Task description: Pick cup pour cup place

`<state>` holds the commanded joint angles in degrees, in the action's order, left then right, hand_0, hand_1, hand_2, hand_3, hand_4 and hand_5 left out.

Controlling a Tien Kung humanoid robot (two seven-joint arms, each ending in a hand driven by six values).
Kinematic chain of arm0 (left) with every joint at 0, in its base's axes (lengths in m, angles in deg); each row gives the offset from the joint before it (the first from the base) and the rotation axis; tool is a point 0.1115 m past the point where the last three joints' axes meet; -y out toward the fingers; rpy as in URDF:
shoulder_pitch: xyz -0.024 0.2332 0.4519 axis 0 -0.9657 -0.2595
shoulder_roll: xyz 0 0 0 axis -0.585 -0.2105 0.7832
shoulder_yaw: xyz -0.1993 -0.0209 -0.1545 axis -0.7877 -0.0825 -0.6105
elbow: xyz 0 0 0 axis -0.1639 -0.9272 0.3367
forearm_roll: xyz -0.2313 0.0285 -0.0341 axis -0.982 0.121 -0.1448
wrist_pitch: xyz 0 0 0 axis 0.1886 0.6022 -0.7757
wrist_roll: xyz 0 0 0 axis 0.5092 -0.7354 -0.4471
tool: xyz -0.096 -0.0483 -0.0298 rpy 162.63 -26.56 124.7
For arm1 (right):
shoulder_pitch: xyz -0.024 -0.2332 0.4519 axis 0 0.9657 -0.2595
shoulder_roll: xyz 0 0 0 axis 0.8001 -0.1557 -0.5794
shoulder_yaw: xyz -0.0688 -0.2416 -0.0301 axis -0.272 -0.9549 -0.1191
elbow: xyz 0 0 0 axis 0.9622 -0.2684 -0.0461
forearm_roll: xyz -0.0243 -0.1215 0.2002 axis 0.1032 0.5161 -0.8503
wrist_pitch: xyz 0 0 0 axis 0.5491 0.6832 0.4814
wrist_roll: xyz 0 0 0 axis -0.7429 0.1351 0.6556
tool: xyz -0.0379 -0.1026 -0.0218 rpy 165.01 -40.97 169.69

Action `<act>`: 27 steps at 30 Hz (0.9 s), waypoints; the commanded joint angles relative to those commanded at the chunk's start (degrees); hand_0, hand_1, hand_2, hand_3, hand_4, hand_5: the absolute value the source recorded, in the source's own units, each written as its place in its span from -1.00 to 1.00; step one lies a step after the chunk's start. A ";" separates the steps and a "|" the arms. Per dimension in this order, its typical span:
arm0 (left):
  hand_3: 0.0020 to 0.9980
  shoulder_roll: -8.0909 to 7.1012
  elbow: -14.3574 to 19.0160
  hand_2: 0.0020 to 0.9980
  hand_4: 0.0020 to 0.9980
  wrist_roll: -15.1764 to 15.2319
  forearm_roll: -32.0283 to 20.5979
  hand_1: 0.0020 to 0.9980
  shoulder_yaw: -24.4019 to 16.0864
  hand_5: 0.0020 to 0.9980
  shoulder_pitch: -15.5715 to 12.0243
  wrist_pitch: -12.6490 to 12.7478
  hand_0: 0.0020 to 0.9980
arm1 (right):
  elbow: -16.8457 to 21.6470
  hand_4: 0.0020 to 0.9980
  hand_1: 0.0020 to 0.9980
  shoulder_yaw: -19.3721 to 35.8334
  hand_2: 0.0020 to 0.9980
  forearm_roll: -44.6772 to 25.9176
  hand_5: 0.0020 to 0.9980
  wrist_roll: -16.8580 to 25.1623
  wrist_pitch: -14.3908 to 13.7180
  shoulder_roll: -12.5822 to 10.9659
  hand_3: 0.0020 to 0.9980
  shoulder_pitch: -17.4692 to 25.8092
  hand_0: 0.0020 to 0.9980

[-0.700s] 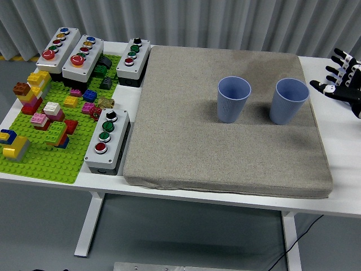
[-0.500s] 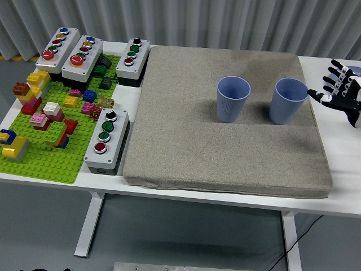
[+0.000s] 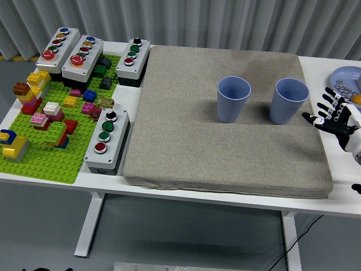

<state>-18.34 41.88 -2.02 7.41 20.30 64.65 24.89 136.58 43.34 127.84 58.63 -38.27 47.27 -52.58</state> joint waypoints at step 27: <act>0.35 0.05 0.00 0.64 0.00 0.18 -1.67 0.53 2.40 1.00 0.25 -0.26 0.55 | -7.27 0.72 0.82 -5.83 1.00 -4.45 -0.72 5.24 -4.31 2.42 1.00 -3.61 0.89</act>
<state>-18.28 41.88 -1.84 5.73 22.70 64.90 24.63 129.31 37.51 123.39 63.87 -42.58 49.69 -56.18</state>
